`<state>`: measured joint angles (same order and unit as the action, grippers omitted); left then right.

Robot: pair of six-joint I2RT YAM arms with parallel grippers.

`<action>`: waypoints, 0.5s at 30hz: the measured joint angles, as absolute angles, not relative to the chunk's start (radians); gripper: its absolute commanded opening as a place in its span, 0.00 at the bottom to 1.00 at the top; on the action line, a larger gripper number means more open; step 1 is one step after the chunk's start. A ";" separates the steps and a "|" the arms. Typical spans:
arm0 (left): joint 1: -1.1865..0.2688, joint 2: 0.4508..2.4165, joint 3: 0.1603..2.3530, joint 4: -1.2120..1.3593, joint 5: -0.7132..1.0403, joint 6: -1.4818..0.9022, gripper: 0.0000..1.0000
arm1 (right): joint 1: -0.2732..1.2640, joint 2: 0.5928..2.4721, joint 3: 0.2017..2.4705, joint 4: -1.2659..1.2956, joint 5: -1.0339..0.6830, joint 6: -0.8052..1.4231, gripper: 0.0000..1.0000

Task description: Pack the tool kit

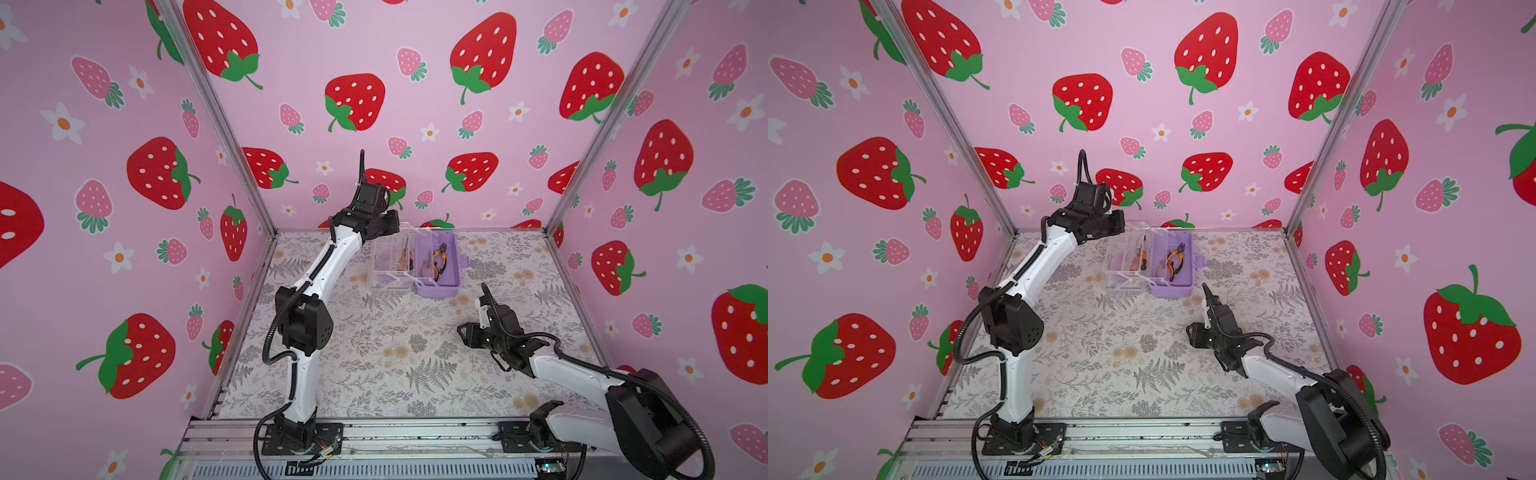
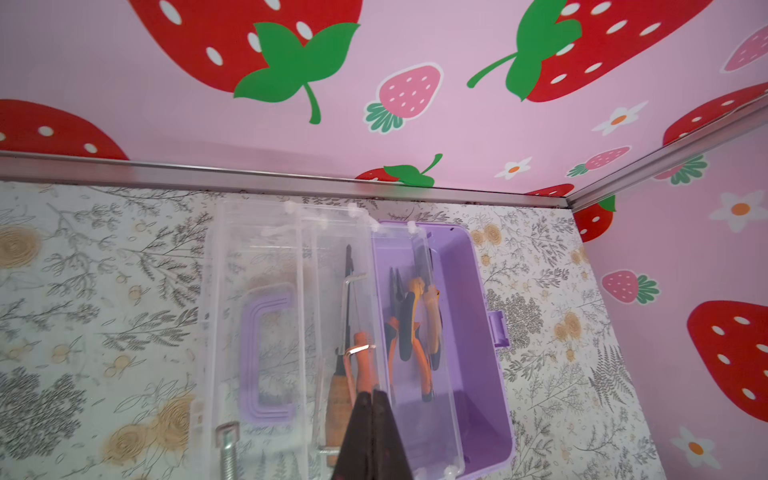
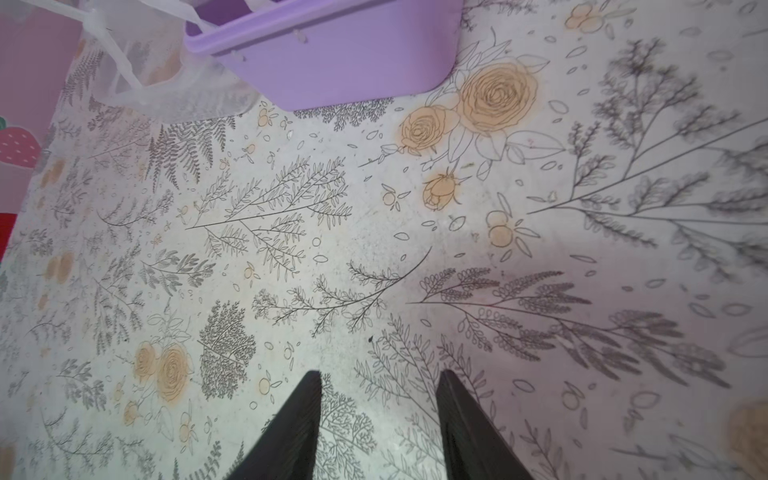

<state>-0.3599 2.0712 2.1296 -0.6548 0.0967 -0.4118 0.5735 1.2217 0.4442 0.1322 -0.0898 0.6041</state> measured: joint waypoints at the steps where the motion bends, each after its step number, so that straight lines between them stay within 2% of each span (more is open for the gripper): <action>1: -0.347 2.028 2.058 -0.639 0.089 -0.421 0.11 | 0.574 1.221 0.466 0.115 -0.070 0.598 0.63; 5: -0.262 1.850 1.720 -0.522 0.090 -0.500 0.19 | 0.568 1.222 0.557 0.071 0.012 0.571 0.72; 9: -0.163 1.698 1.377 -0.380 0.128 -0.596 0.31 | 0.521 1.293 0.693 0.043 0.052 0.540 0.73; 12: -0.135 1.689 1.277 -0.321 0.167 -0.635 0.39 | 0.471 1.417 0.825 0.026 0.032 0.521 0.72; 15: -0.136 1.724 1.251 -0.256 0.233 -0.657 0.42 | 0.442 1.574 0.971 0.012 -0.001 0.505 0.72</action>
